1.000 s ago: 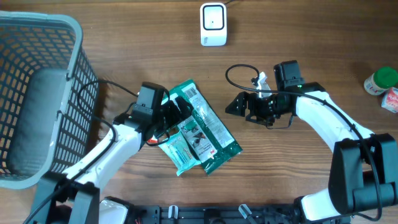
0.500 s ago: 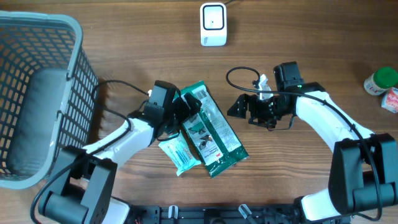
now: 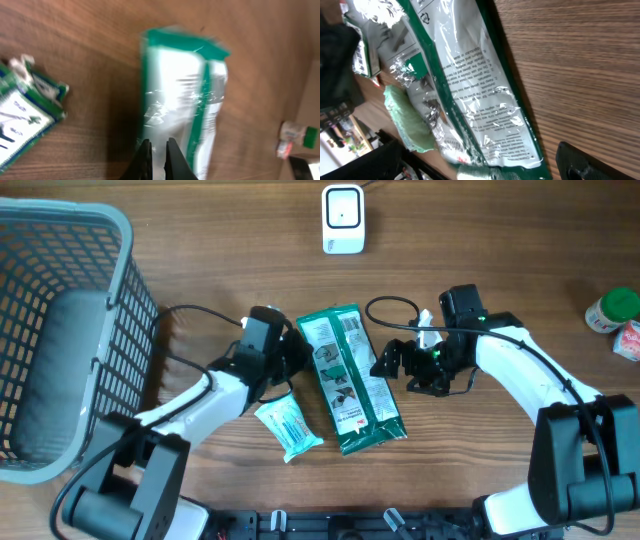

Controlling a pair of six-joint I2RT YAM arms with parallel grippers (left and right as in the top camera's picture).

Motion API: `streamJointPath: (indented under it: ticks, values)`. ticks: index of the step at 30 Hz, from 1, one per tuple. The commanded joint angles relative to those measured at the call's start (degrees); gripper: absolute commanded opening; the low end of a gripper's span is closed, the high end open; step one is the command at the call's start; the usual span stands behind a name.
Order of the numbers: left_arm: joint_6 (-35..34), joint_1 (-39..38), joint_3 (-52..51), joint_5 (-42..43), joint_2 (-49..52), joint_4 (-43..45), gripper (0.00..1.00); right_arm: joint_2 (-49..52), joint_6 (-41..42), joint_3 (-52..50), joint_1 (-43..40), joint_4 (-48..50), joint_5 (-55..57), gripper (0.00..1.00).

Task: Scan the item barcode

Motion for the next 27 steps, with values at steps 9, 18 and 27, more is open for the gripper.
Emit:
streamJointPath:
  ticks: [9,18,27]
  values:
    - [1.3,2.3,-0.4,0.9,-5.0,-8.7,1.0,-0.3,3.2,0.1,-0.3,0.4,3.0,1.0]
    - [-1.7,-2.6,-0.4,0.9,3.3,1.2,1.0,-0.3,3.2,0.1,-0.3,0.6,7.2,1.0]
    - [-1.7,-3.5,-0.4,-0.4,3.8,3.0,1.0,-0.3,7.7,0.1,-0.3,0.2,9.4,1.0]
